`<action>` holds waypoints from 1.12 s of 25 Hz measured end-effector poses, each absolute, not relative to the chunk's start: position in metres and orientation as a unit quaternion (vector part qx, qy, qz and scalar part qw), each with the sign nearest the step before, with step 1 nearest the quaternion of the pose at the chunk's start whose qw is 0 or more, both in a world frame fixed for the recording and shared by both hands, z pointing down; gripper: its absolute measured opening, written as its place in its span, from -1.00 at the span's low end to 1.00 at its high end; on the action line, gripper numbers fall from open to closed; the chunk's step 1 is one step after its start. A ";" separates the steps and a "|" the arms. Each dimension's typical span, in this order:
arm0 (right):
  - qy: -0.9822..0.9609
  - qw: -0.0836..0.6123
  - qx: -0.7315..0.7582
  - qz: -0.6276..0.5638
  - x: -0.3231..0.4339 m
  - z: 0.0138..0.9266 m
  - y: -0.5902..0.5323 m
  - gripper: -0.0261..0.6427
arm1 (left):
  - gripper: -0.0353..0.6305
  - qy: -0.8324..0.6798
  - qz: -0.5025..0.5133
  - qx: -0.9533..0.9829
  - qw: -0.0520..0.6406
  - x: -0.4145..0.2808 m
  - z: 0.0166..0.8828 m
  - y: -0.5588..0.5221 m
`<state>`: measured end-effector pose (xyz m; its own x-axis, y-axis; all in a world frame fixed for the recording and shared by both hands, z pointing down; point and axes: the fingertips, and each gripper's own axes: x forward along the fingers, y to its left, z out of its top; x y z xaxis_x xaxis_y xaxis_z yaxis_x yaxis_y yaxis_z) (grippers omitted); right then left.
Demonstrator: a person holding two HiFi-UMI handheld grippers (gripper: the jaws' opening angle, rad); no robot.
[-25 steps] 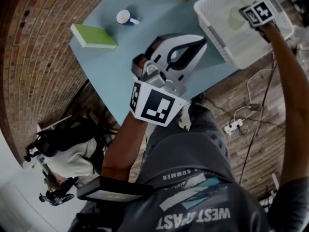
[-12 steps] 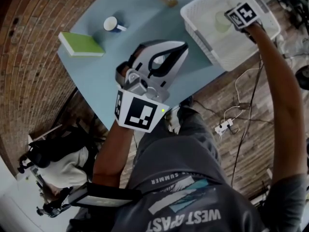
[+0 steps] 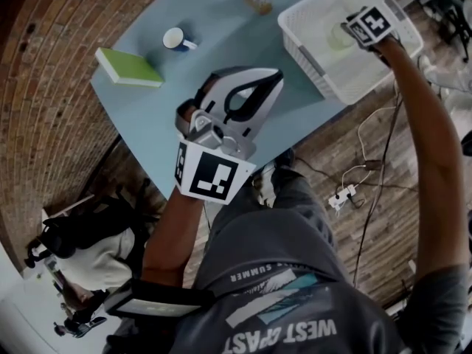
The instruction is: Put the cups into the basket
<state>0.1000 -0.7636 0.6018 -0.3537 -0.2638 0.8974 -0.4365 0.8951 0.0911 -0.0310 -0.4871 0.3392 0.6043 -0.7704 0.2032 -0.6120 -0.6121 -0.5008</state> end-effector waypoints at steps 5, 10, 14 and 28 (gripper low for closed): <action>-0.825 0.515 0.222 0.074 0.094 0.584 -0.758 -0.52 | -0.89 0.398 -0.188 -0.877 0.196 -0.033 0.335 -0.475; -0.835 0.497 0.230 0.053 0.086 0.556 -0.748 -0.52 | -0.89 0.398 -0.178 -0.877 0.203 -0.037 0.325 -0.463; -0.847 0.463 0.260 0.017 0.081 0.517 -0.737 -0.52 | -0.89 0.396 -0.168 -0.877 0.212 -0.036 0.317 -0.449; -0.905 0.207 0.327 -0.179 0.009 0.276 -0.597 -0.89 | -0.89 0.396 -0.111 -0.880 0.237 -0.052 0.282 -0.399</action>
<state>0.0089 -0.5973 0.2764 -0.7009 -0.6651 0.2577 -0.5166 0.7225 0.4595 -0.0518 -0.3987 0.2815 0.6613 -0.7501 0.0080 -0.6449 -0.5739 -0.5047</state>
